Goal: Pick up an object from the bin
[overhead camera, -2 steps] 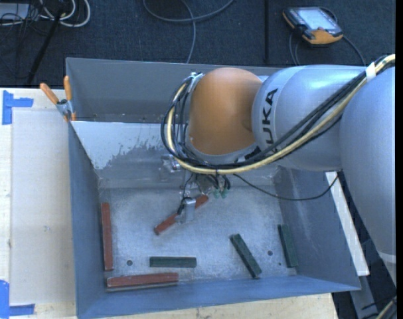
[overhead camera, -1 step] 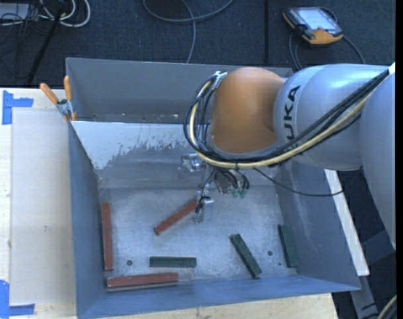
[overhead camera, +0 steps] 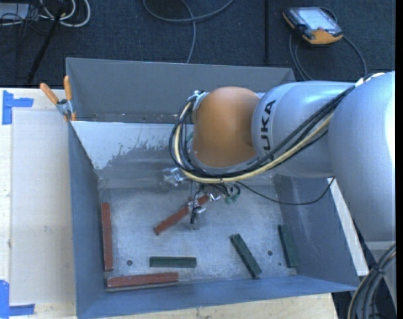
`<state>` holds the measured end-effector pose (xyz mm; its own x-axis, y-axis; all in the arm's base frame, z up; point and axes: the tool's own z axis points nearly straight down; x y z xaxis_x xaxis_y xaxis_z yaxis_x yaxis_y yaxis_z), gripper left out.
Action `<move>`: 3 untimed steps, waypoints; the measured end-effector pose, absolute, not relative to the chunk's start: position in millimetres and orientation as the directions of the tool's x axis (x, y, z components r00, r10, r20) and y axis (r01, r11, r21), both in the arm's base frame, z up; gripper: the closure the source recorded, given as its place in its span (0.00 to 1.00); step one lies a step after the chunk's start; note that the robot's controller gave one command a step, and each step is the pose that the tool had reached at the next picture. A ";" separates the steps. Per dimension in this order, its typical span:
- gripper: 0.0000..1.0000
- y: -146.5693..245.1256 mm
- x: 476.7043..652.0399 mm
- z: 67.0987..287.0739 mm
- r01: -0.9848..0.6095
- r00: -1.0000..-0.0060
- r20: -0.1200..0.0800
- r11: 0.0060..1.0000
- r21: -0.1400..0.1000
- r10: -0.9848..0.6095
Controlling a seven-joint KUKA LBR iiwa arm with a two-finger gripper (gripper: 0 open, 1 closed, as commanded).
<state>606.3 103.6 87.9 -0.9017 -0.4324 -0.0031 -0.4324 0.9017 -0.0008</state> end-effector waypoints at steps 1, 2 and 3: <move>1.00 100.7 602.2 70.0 -0.356 -0.935 -0.001 0.935 0.001 -0.356; 1.00 100.6 602.2 70.0 -0.355 -0.935 -0.001 0.935 0.001 -0.355; 1.00 100.4 600.6 74.4 -0.355 -0.935 0.004 0.935 0.002 -0.355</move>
Offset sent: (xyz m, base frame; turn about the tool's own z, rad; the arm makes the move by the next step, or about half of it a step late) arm 0.0000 0.0000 0.0000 0.0000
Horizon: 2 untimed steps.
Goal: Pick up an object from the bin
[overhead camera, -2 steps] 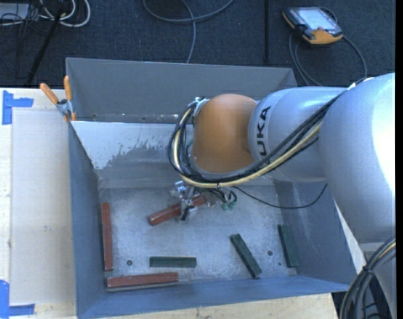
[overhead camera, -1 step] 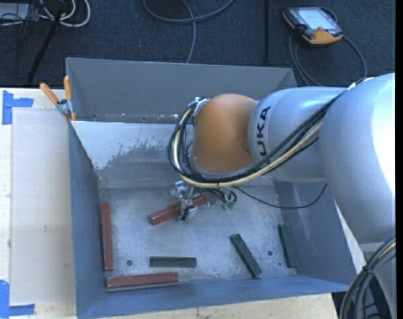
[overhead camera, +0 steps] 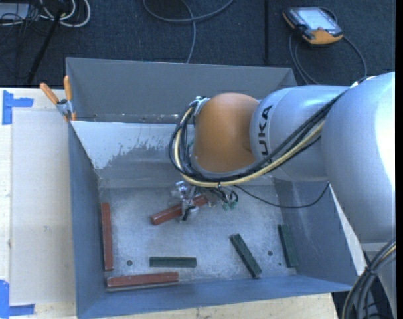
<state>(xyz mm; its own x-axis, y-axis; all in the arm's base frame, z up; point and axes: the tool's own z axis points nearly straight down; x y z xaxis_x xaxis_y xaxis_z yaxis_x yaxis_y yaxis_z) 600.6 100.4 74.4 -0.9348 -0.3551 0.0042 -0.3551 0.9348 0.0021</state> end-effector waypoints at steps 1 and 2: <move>1.00 100.4 599.8 92.6 -0.355 -0.935 0.007 0.935 0.002 -0.355; 1.00 100.8 600.2 110.5 -0.355 -0.935 0.006 0.935 0.002 -0.355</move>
Offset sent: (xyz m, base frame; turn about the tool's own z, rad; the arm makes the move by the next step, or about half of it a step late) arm 0.0000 0.0001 0.1123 0.0000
